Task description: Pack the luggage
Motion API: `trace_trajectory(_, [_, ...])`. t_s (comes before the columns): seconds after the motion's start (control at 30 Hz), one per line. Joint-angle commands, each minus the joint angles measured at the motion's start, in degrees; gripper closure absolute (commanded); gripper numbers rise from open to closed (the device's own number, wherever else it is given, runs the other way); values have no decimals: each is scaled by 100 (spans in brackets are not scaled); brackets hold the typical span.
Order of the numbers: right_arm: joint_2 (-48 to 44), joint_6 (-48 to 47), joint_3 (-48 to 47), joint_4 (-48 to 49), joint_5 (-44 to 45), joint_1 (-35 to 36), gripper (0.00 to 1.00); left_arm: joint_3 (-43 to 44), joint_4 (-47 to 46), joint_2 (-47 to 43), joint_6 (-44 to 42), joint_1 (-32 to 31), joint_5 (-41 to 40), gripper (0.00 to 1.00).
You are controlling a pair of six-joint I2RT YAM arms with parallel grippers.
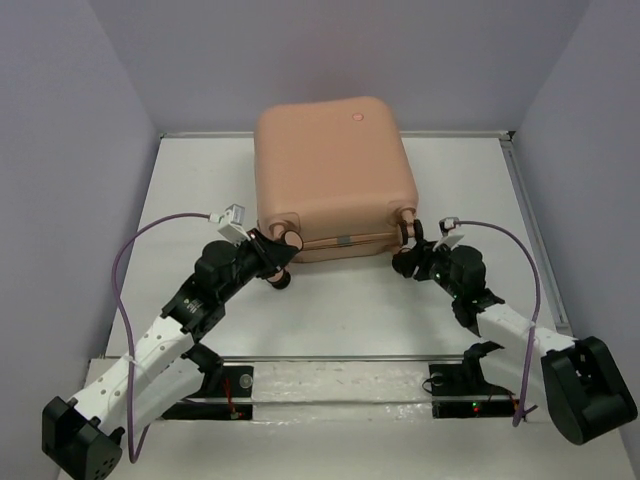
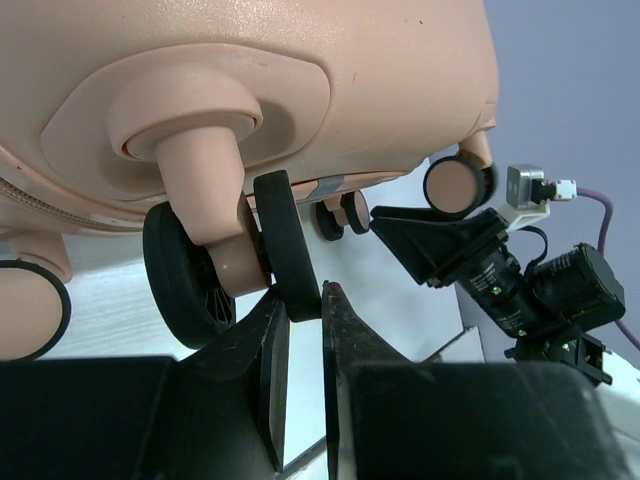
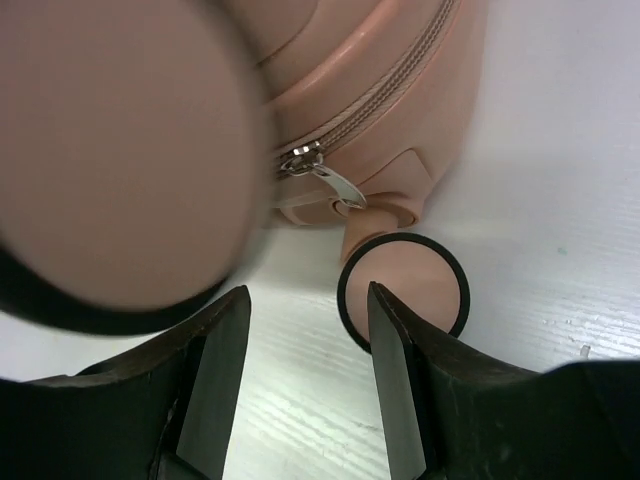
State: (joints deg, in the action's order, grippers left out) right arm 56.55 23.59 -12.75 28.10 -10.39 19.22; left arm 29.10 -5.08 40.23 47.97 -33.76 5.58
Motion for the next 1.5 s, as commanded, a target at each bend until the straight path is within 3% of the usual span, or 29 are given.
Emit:
trace_trajectory(0.0, [496, -408, -359, 1031, 99, 11, 44, 491, -1127, -419, -226, -122, 452, 94])
trace_trajectory(0.17, [936, -575, -369, 1495, 135, -173, 44, 430, -1100, -516, -217, -122, 505, 94])
trace_trajectory(0.33, [1094, -610, -96, 2698, 100, -235, 46, 351, -1021, -647, -200, -122, 505, 94])
trace_trajectory(0.6, [1578, -611, -263, 3219, -323, -402, 47, 315, -977, -648, -217, -122, 496, 94])
trace_trajectory(0.8, [1841, -497, -210, 3693, -472, -402, 66, 263, -1065, -595, -156, -122, 593, 94])
trace_trajectory(0.83, [1929, -453, -166, 3886, -472, -402, 75, 263, -1065, -604, -156, -122, 602, 94])
trace_trajectory(0.9, [2017, -382, -114, 4219, -429, -402, 85, 254, -1065, -613, -156, -122, 602, 94])
trace_trajectory(1.0, [2114, -268, 9, 4476, -314, -402, 93, 254, -1056, -613, -156, -122, 619, 94])
trace_trajectory(1.1, [2123, -23, 184, 4730, -349, -350, 93, 263, -1152, -543, -130, -122, 672, 94])
trace_trajectory(1.2, [2044, -12, 378, 4978, 288, 88, 93, 306, -1319, -393, -59, -122, 777, 94])
trace_trajectory(1.33, [1964, -627, 335, 4661, 2492, 2184, 93, 482, -1706, -95, 28, -131, 979, 94])
trace_trajectory(1.47, [2508, -681, 265, 5214, 3471, 3306, 93, 666, -1847, 99, 46, -157, 988, 94])
